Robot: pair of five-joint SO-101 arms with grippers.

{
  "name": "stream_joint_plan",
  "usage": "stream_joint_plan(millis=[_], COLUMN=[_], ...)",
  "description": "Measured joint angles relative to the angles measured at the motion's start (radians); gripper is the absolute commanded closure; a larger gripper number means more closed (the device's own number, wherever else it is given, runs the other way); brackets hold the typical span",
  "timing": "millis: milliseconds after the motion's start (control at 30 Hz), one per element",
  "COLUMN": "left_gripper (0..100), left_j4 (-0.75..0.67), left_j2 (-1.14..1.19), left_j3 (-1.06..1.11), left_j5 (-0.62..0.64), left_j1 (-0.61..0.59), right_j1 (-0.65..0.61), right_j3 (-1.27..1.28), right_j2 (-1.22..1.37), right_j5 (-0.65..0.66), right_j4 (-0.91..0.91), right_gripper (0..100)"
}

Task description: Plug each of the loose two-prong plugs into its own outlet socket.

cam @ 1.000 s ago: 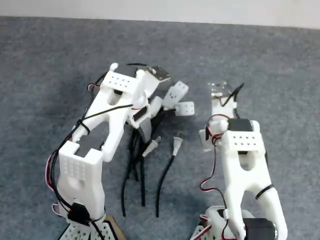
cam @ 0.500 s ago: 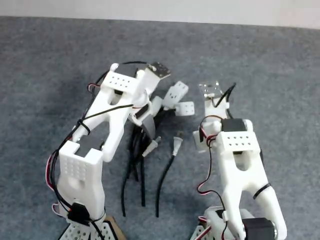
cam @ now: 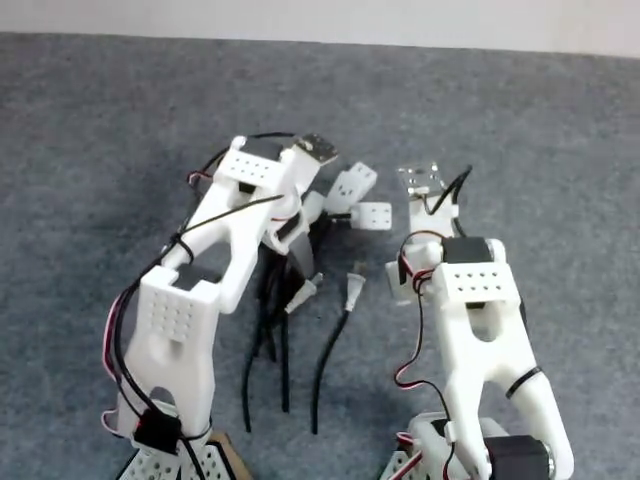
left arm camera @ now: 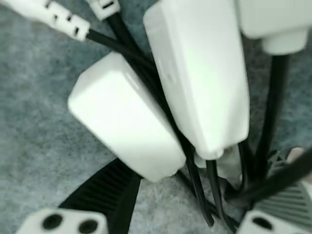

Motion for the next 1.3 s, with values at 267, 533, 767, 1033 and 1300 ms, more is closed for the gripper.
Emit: stream_joint_plan(millis=[267, 533, 767, 1033, 1300], left_gripper=[92, 99, 99, 99, 99], left_j4=[0.078, 0.207, 0.25, 0.252, 0.252], left_j2=[0.069, 0.109, 0.132, 0.133, 0.133], left_j3=[-0.12, -0.267, -0.431, -0.563, -0.637], left_j5=[0.0, -0.02, -0.035, -0.08, -0.146], left_j1=[0.023, 0.032, -0.066, -0.269, -0.468], right_j1=[0.0, 0.0, -0.003, -0.003, -0.003], right_j3=[0.0, 0.031, 0.035, 0.035, 0.035], right_j2=[0.0, -0.002, -0.002, -0.002, -0.002], right_j5=[0.0, 0.0, 0.0, 0.0, 0.015], right_j4=[0.002, 0.003, 0.003, 0.003, 0.015], right_gripper=[50.5, 50.5, 50.5, 50.5, 50.5])
